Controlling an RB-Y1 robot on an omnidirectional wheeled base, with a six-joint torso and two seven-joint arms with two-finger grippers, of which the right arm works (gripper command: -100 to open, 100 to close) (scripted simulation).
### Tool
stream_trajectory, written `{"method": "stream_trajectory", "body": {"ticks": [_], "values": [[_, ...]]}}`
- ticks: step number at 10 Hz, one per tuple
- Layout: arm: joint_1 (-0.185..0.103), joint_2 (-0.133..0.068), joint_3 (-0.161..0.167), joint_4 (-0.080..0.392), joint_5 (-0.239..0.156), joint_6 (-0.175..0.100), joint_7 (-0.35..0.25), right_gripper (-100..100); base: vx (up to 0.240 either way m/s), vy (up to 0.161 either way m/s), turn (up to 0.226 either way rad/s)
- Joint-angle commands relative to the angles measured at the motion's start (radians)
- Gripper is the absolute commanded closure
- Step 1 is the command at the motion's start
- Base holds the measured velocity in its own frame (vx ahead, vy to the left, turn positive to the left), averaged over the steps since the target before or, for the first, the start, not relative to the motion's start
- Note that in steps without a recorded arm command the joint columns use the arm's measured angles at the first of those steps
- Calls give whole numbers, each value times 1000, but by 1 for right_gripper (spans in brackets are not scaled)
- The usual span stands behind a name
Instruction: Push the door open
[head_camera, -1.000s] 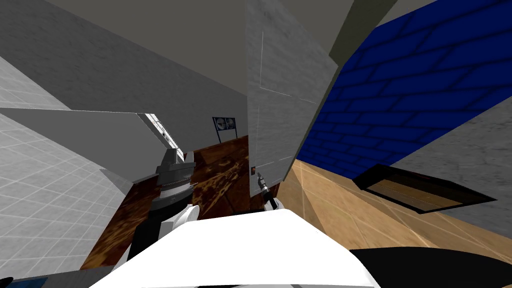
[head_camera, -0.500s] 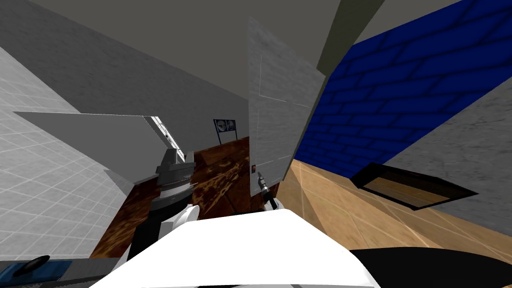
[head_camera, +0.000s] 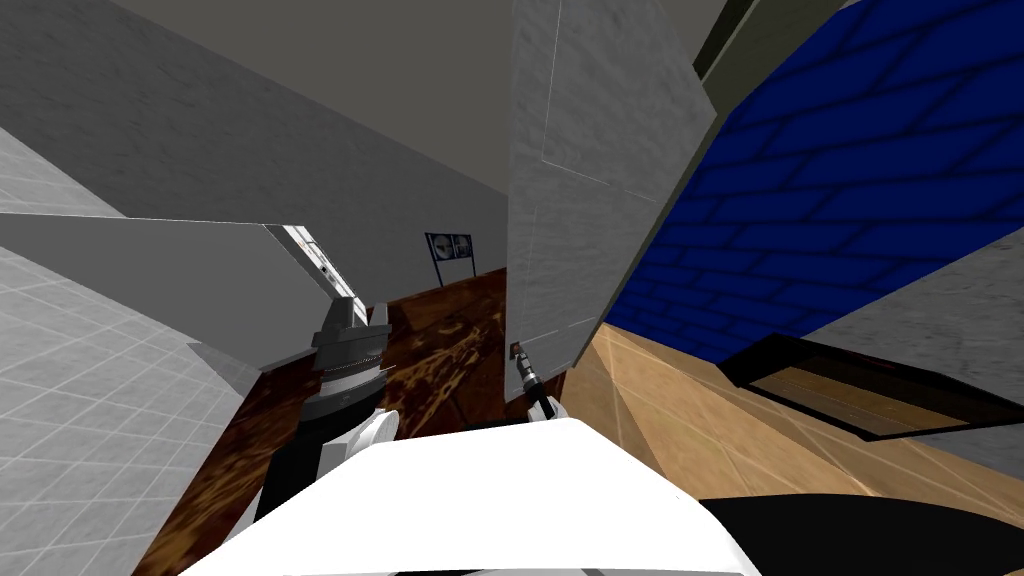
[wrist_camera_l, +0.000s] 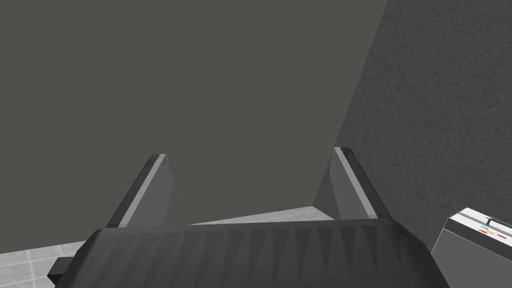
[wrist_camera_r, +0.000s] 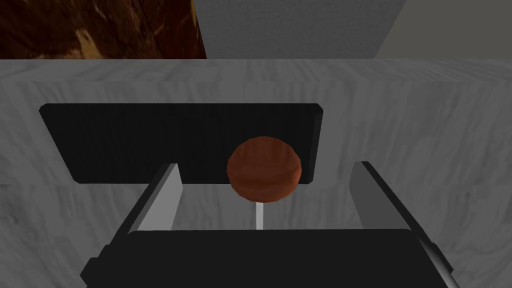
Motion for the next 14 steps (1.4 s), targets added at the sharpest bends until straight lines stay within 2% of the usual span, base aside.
{"method": "stream_trajectory", "body": {"ticks": [1,2,7,12,14], "values": [[0,0,0,0,0,0,0,-100,93,33,3],[0,0,0,0,0,0,0,100,-15,-5,-10],[0,0,0,0,0,0,0,100,-18,-6,2],[-8,-2,-52,12,-21,7,16,100,150,103,-45],[-14,2,-82,18,-33,9,24,100,170,155,-63]]}}
